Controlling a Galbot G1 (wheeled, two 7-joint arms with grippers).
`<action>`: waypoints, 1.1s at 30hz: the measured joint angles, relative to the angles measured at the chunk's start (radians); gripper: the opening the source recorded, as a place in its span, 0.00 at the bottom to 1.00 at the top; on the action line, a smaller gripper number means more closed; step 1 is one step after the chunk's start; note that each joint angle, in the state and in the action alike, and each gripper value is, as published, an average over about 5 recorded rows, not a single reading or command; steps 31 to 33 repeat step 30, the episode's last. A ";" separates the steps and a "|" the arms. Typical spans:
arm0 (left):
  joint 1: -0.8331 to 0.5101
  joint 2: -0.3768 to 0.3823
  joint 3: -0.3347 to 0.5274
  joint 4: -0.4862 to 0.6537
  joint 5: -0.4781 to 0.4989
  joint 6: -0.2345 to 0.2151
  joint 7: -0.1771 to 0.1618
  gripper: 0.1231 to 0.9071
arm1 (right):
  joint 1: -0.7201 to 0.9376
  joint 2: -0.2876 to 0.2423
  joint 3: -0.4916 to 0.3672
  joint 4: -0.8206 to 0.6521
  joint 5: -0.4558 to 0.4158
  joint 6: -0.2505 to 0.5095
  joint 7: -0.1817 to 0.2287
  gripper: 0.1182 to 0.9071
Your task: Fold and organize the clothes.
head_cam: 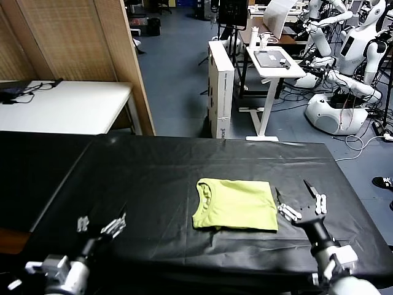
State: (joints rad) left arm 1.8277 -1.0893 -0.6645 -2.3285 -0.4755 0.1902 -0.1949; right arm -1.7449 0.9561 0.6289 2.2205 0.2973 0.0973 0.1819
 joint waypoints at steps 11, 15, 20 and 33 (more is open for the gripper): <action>0.167 0.000 -0.050 -0.052 0.014 -0.027 0.002 1.00 | -0.287 0.154 0.047 0.092 -0.103 0.130 0.072 1.00; 0.206 -0.012 -0.058 -0.071 0.019 -0.023 0.005 1.00 | -0.348 0.185 0.040 0.111 -0.113 0.147 0.074 1.00; 0.245 -0.021 -0.067 -0.090 0.031 -0.021 0.008 1.00 | -0.378 0.197 0.026 0.126 -0.116 0.145 0.073 1.00; 0.265 -0.022 -0.066 -0.095 0.044 -0.016 0.019 1.00 | -0.392 0.203 0.018 0.129 -0.112 0.131 0.071 1.00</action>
